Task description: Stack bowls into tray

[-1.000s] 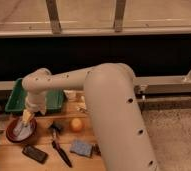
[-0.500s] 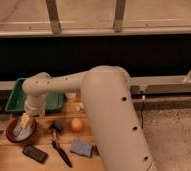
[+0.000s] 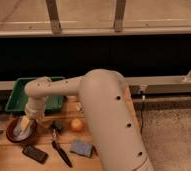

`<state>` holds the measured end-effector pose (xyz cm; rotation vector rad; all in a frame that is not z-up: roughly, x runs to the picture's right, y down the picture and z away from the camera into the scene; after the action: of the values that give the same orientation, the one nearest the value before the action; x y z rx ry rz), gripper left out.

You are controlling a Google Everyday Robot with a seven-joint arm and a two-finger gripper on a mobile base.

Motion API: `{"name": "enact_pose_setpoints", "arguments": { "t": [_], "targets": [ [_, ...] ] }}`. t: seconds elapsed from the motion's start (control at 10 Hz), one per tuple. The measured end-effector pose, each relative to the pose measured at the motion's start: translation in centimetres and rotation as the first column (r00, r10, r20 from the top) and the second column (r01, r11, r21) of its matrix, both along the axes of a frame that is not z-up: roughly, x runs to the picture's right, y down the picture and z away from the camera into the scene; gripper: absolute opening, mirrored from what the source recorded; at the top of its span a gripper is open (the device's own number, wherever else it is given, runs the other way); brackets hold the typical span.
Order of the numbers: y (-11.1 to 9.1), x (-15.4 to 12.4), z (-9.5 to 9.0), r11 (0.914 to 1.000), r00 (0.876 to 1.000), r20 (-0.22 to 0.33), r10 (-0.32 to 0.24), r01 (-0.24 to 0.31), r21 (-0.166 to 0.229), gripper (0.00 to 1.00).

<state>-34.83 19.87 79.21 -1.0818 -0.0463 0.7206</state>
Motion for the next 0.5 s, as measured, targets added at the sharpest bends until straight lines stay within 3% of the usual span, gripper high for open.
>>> {"name": "enact_pose_setpoints", "arguments": {
  "t": [0.5],
  "targets": [
    [-0.28, -0.27, -0.33, 0.9999, 0.999, 0.042, 0.003, -0.004, 0.013, 0.09]
  ]
}}
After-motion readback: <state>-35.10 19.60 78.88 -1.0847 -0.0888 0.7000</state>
